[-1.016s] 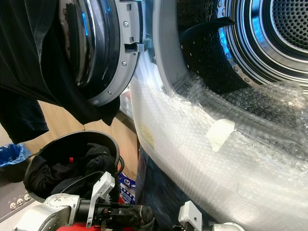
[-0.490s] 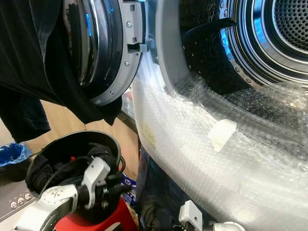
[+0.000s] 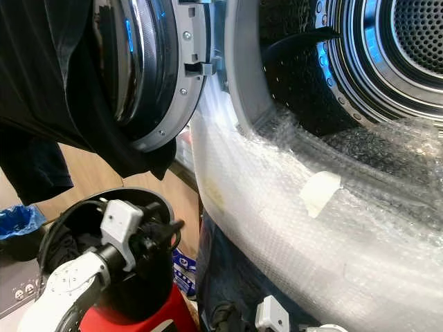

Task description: Clothes washing

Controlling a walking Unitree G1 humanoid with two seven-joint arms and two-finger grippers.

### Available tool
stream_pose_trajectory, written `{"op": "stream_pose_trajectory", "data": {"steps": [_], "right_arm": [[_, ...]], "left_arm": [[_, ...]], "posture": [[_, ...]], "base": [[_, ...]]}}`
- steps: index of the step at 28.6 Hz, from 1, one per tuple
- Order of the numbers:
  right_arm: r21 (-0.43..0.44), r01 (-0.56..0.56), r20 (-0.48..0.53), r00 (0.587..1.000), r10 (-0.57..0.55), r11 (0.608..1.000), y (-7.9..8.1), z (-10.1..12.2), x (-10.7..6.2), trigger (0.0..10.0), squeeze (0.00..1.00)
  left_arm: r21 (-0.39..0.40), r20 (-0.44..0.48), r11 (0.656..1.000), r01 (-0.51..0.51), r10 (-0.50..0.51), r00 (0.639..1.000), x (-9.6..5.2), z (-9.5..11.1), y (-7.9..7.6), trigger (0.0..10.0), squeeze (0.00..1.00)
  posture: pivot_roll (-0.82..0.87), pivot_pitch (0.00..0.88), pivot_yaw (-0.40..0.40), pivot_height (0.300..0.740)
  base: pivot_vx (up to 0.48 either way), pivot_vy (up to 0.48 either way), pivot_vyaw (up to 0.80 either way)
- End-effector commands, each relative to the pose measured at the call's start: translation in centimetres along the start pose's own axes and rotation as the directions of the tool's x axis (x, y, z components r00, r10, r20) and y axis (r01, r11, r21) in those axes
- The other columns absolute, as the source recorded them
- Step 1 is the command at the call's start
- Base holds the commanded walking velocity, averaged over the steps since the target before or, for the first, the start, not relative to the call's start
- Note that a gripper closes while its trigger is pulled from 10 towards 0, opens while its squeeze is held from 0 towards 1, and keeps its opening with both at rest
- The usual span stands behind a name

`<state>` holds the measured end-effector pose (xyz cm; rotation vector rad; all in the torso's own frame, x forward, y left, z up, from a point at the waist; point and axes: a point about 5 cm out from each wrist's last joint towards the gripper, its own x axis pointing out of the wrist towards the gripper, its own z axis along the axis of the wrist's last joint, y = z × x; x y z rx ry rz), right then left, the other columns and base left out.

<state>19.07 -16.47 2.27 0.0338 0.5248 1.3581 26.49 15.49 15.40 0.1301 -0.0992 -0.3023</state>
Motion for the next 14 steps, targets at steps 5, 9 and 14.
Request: {"op": "stream_pose_trajectory", "data": {"steps": [5, 9, 14], "right_arm": [[-0.057, -0.017, 0.032, 0.999, 0.019, 0.998, 0.5, 1.5, 0.0, 0.0, 0.0], [-0.115, -0.029, 0.049, 0.998, 0.035, 0.993, 1.2, 2.7, 0.3, 0.0, 0.0], [-0.182, -0.045, 0.08, 0.995, 0.06, 0.982, 2.4, 4.6, -0.3, 0.0, 0.0]], "left_arm": [[0.133, 0.034, 0.966, -0.222, 0.22, 0.975, -1.1, -0.1, 2.5, 10.0, 0.27], [0.095, -0.004, 0.925, -0.367, 0.369, 0.929, -1.6, -1.8, 4.3, 10.0, 0.0], [0.116, -0.031, 0.878, -0.464, 0.47, 0.882, -2.1, -2.9, 6.3, 10.0, 0.0]], "posture": [[0.26, 0.009, -0.032, 0.74], [0.24, 0.023, -0.031, 0.74], [0.23, 0.038, -0.034, 0.74]], "base": [[0.0, 0.0, 0.0], [0.0, 0.0, 0.0], [0.0, 0.0, 0.0]]}}
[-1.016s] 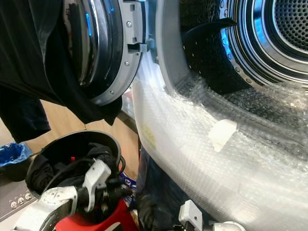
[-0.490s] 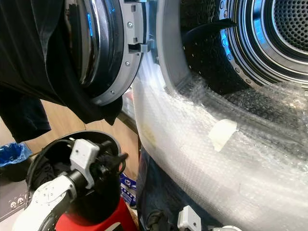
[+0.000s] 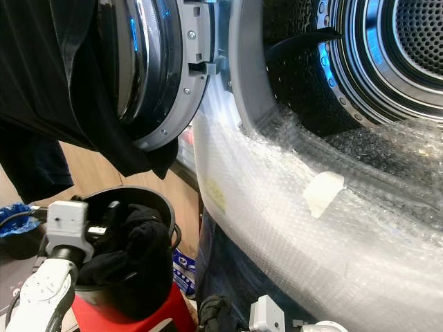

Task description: Clothes washing

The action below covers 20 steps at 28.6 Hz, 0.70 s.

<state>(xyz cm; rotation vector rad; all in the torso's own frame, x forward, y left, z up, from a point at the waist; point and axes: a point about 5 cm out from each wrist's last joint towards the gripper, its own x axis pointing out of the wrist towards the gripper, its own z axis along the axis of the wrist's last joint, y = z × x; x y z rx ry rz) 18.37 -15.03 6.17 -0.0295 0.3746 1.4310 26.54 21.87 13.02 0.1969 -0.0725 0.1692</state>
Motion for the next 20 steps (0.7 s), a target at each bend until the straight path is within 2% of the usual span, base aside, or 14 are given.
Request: {"op": "stream_pose_trajectory", "data": {"steps": [1, 8, 10, 12, 13, 15, 19, 20], "right_arm": [[-0.056, -0.03, 0.027, 0.999, 0.031, 0.998, 0.5, 1.6, -0.4, 0.0, 0.0], [-0.207, -0.041, 0.195, 0.977, 0.083, 0.977, 2.0, 7.8, -1.2, 0.0, 0.0], [-0.244, -0.03, 0.255, 0.962, 0.094, 0.969, 2.1, 9.6, -1.3, 0.0, 0.0], [-0.283, -0.012, 0.364, 0.924, 0.119, 0.959, 2.2, 12.3, -1.6, 0.0, 0.0], [-0.283, -0.012, 0.364, 0.924, 0.119, 0.959, 2.2, 12.3, -1.6, 0.0, 0.0], [-0.334, -0.032, 0.481, 0.854, 0.2, 0.942, 3.0, 15.7, -2.5, 0.0, 0.0], [-0.374, -0.018, 0.575, 0.78, 0.247, 0.927, 3.3, 18.3, -3.5, 0.0, 0.0], [-0.375, -0.012, 0.63, 0.731, 0.264, 0.927, 3.3, 19.5, -4.0, 0.0, 0.0]], "left_arm": [[0.028, 0.008, 0.999, -0.016, 0.016, 1.0, 0.3, 0.0, 0.6, 10.0, 0.0], [0.024, -0.014, 1.0, -0.018, 0.018, 1.0, 0.1, -1.3, 0.9, 10.0, 0.0], [0.026, -0.014, 1.0, -0.016, 0.017, 1.0, 0.1, -1.5, 0.7, 10.0, 0.0], [0.026, -0.012, 1.0, -0.011, 0.011, 1.0, 0.1, -1.7, 0.4, 10.0, 0.0], [0.026, -0.012, 1.0, -0.011, 0.011, 1.0, 0.1, -1.7, 0.4, 10.0, 0.0], [0.042, 0.008, 0.999, 0.024, -0.025, 1.0, 0.3, -1.6, -0.1, 10.0, 0.0], [0.035, 0.014, 0.999, 0.025, -0.025, 1.0, 0.3, -1.5, -0.2, 10.0, 0.0], [0.032, 0.012, 0.999, 0.025, -0.026, 1.0, 0.3, -1.7, -0.3, 10.0, 0.0]], "posture": [[0.23, 0.04, -0.034, 0.74], [0.21, 0.046, -0.04, 0.74], [0.21, 0.045, -0.041, 0.74], [0.21, 0.043, -0.045, 0.74], [0.21, 0.043, -0.045, 0.74], [0.22, 0.04, -0.053, 0.74], [0.22, 0.039, -0.058, 0.74], [0.22, 0.034, -0.06, 0.74]], "base": [[0.0, 0.0, 0.0], [0.0, 0.0, 0.0], [0.0, 0.0, 0.0], [0.0, 0.0, 0.0], [0.0, 0.0, 0.0], [0.0, 0.0, 0.0], [0.0, 0.0, 0.0], [0.0, 0.0, 0.0]]}}
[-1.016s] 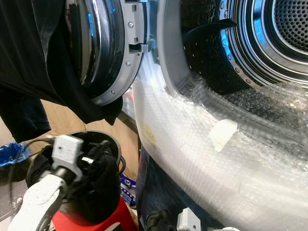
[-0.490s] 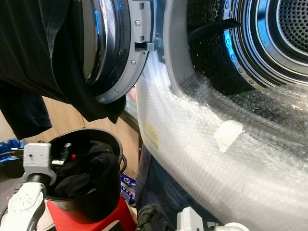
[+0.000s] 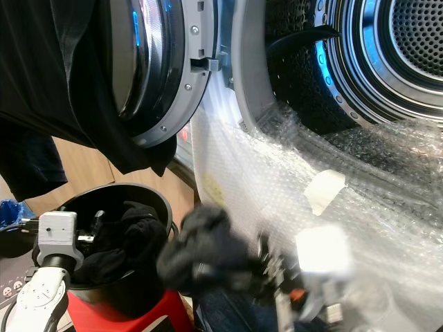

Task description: Clothes washing

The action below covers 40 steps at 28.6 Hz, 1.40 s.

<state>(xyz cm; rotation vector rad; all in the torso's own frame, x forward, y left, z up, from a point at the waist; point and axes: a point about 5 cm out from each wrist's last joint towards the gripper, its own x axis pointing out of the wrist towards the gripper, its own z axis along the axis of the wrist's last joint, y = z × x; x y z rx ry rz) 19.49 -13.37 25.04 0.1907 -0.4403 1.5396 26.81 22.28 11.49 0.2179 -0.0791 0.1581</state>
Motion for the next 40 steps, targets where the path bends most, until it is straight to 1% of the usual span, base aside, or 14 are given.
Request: {"op": "stream_pose_trajectory", "data": {"steps": [1, 10, 14, 15, 19, 22, 23, 25, 27, 28, 30, 34, 39, 40], "right_arm": [[-0.021, -0.011, 0.135, 0.991, 0.014, 1.0, -0.5, 2.5, 0.8, 0.0, 0.0], [-0.04, 0.076, 0.239, 0.969, -0.064, 0.996, -3.9, 6.7, 3.7, 0.0, 0.0], [-0.081, 0.214, 0.218, 0.957, -0.192, 0.973, -5.8, 7.3, 5.9, 0.0, 0.0], [-0.07, 0.29, 0.278, 0.925, -0.261, 0.954, -7.0, 8.1, 6.4, 0.0, 0.0], [-0.073, 0.399, 0.342, 0.871, -0.353, 0.914, -8.9, 9.8, 7.0, 0.0, 0.0], [-0.103, 0.561, 0.376, 0.786, -0.49, 0.821, -11.2, 11.6, 7.3, 0.0, 0.0], [-0.085, 0.636, 0.38, 0.733, -0.565, 0.767, -12.3, 12.3, 7.3, 0.0, 0.0], [-0.074, 0.66, 0.38, 0.712, -0.591, 0.748, -12.8, 12.5, 7.3, 0.0, 0.0], [-0.08, 0.774, 0.342, 0.613, -0.712, 0.629, -14.9, 13.0, 6.6, 0.0, 0.0], [-0.08, 0.774, 0.342, 0.613, -0.712, 0.629, -14.9, 13.0, 6.6, 0.0, 0.0], [-0.165, 0.842, 0.305, 0.539, -0.785, 0.514, -16.6, 13.4, 5.9, 0.0, 0.0], [-0.196, 0.937, 0.253, 0.334, -0.908, 0.29, -19.8, 14.0, 4.6, 0.0, 0.0], [-0.044, 0.992, 0.161, 0.126, -0.979, 0.121, -23.0, 13.4, 3.4, 0.0, 0.0], [-0.026, 0.993, 0.151, 0.117, -0.982, 0.114, -23.2, 13.4, 3.5, 0.0, 0.0]], "left_arm": [[0.003, 0.003, 1.0, 0.015, -0.016, 1.0, 0.1, -0.2, -0.4, 10.0, 0.0], [-0.023, 0.005, 0.999, 0.034, -0.034, 0.999, 0.5, -0.6, -1.7, 10.0, 0.0], [-0.029, -0.001, 0.999, 0.041, -0.041, 0.999, 0.4, -0.9, -2.1, 10.0, 0.0], [-0.035, -0.004, 0.998, 0.043, -0.043, 0.999, 0.4, -1.1, -2.3, 10.0, 0.0], [-0.035, -0.009, 0.998, 0.045, -0.046, 0.999, 0.3, -1.3, -2.4, 10.0, 0.0], [-0.043, 0.01, 0.998, 0.042, -0.042, 0.999, 0.4, -1.1, -2.6, 10.0, 0.0], [-0.045, 0.008, 0.998, 0.042, -0.042, 0.999, 0.4, -1.2, -2.7, 10.0, 0.0], [-0.045, 0.007, 0.998, 0.042, -0.042, 0.999, 0.4, -1.2, -2.7, 10.0, 0.0], [-0.051, 0.006, 0.998, 0.046, -0.046, 0.999, 0.4, -1.3, -2.9, 10.0, 0.0], [-0.051, 0.006, 0.998, 0.046, -0.046, 0.999, 0.4, -1.3, -2.9, 10.0, 0.0], [-0.054, 0.011, 0.997, 0.057, -0.057, 0.998, 0.4, -1.3, -3.2, 10.0, 0.0], [-0.056, 0.007, 0.996, 0.073, -0.073, 0.997, 0.2, -1.4, -3.6, 10.0, 0.0], [-0.059, -0.002, 0.995, 0.086, -0.086, 0.996, 0.2, -1.8, -4.0, 10.0, 0.0], [-0.059, -0.002, 0.994, 0.087, -0.087, 0.996, 0.2, -1.8, -4.0, 10.0, 0.0]], "posture": [[0.22, 0.034, -0.06, 0.74], [0.22, 0.01, -0.084, 0.74], [0.22, 0.005, -0.082, 0.74], [0.22, 0.0, -0.083, 0.74], [0.22, 0.0, -0.085, 0.74], [0.23, 0.0, -0.093, 0.74], [0.22, 0.0, -0.095, 0.74], [0.22, 0.0, -0.095, 0.74], [0.21, 0.0, -0.096, 0.74], [0.21, 0.0, -0.096, 0.74], [0.2, 0.0, -0.088, 0.74], [0.19, 0.0, -0.086, 0.74], [0.17, 0.0, -0.083, 0.74], [0.17, 0.0, -0.083, 0.74]], "base": [[0.0, 0.0, 0.0], [0.0, 0.0, 0.0], [0.0, 0.0, 0.0], [0.0, 0.0, 0.0], [0.0, 0.0, 0.0], [0.0, 0.0, 0.0], [0.0, 0.0, 0.0], [0.0, 0.0, 0.0], [0.0, 0.0, 0.0], [0.0, 0.0, 0.0], [0.0, 0.0, 0.0], [0.0, 0.0, 0.0], [0.0, 0.0, 0.0], [0.0, 0.0, 0.0]]}}
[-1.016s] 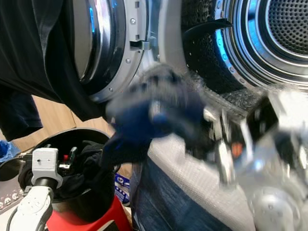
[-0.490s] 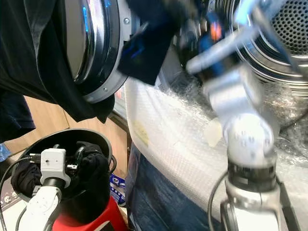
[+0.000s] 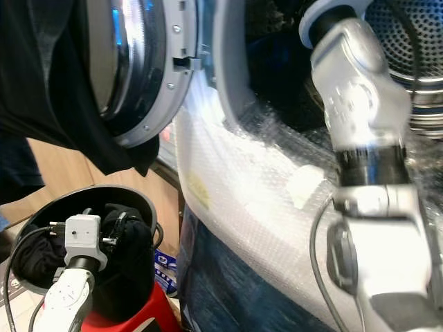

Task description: Clothes washing

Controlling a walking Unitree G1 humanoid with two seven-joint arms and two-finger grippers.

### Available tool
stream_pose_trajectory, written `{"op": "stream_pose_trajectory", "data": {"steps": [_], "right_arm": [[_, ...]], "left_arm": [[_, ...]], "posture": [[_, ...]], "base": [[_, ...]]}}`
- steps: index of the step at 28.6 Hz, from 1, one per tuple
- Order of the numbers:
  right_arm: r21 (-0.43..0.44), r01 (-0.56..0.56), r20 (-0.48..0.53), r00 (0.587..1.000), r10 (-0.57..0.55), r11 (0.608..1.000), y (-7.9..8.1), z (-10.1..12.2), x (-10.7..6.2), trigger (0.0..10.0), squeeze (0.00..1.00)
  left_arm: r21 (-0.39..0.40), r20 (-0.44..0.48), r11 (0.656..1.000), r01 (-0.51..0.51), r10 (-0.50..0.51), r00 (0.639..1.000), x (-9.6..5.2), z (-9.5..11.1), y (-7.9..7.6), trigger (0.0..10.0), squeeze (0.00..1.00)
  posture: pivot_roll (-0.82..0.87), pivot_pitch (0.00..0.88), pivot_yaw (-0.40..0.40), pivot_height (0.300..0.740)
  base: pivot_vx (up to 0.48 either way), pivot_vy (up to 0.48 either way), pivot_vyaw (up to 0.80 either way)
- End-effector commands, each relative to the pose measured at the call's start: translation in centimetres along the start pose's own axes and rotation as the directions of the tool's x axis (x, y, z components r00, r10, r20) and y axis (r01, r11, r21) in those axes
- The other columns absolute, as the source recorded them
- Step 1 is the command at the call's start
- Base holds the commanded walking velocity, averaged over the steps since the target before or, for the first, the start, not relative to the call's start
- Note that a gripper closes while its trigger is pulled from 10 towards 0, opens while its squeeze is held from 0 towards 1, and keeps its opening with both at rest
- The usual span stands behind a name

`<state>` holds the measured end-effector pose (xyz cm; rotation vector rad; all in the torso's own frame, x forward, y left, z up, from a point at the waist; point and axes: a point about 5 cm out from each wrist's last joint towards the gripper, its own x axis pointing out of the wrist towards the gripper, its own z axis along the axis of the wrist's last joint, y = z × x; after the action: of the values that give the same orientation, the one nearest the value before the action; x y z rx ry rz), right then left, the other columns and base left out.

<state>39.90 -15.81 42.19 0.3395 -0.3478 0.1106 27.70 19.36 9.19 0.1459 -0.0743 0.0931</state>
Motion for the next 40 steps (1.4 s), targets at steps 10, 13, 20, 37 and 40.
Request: {"op": "stream_pose_trajectory", "data": {"steps": [10, 13, 20, 37, 40], "right_arm": [[-0.085, 0.293, -0.041, 0.954, -0.298, 0.952, -2.2, -1.3, 1.0, 10.0, 0.0], [-0.156, 0.319, -0.021, 0.945, -0.327, 0.935, -2.9, -1.5, 0.9, 10.0, 0.0], [-0.182, 0.339, -0.04, 0.935, -0.351, 0.923, -3.1, -2.5, 0.8, 10.0, 1.0], [-0.107, 0.601, 0.245, 0.788, -0.565, 0.792, -7.0, 3.3, -0.4, 10.0, 1.0], [-0.108, 0.604, 0.255, 0.784, -0.566, 0.789, -7.3, 3.4, -0.5, 10.0, 1.0]], "left_arm": [[0.026, -0.006, 0.999, 0.034, -0.034, 0.999, 0.5, -0.1, -0.6, 10.0, 0.0], [0.022, -0.007, 0.999, 0.028, -0.028, 1.0, 0.3, -0.2, -0.4, 10.0, 0.0], [0.028, 0.004, 0.999, 0.038, -0.038, 0.999, 0.0, 0.0, -0.1, 10.0, 0.0], [0.022, -0.013, 0.992, 0.127, -0.127, 0.992, -1.0, -0.2, -0.6, 10.0, 0.0], [0.019, -0.014, 0.992, 0.126, -0.126, 0.992, -1.3, -0.2, -0.5, 10.0, 0.0]], "posture": [[0.2, 0.0, -0.085, 0.74], [0.21, 0.0, -0.083, 0.74], [0.21, 0.0, -0.074, 0.74], [0.23, 0.0, -0.047, 0.74], [0.23, 0.0, -0.043, 0.74]], "base": [[0.0, 0.0, 0.0], [0.0, 0.0, 0.0], [0.0, 0.0, 0.0], [0.0, 0.0, 0.0], [0.0, 0.0, 0.0]]}}
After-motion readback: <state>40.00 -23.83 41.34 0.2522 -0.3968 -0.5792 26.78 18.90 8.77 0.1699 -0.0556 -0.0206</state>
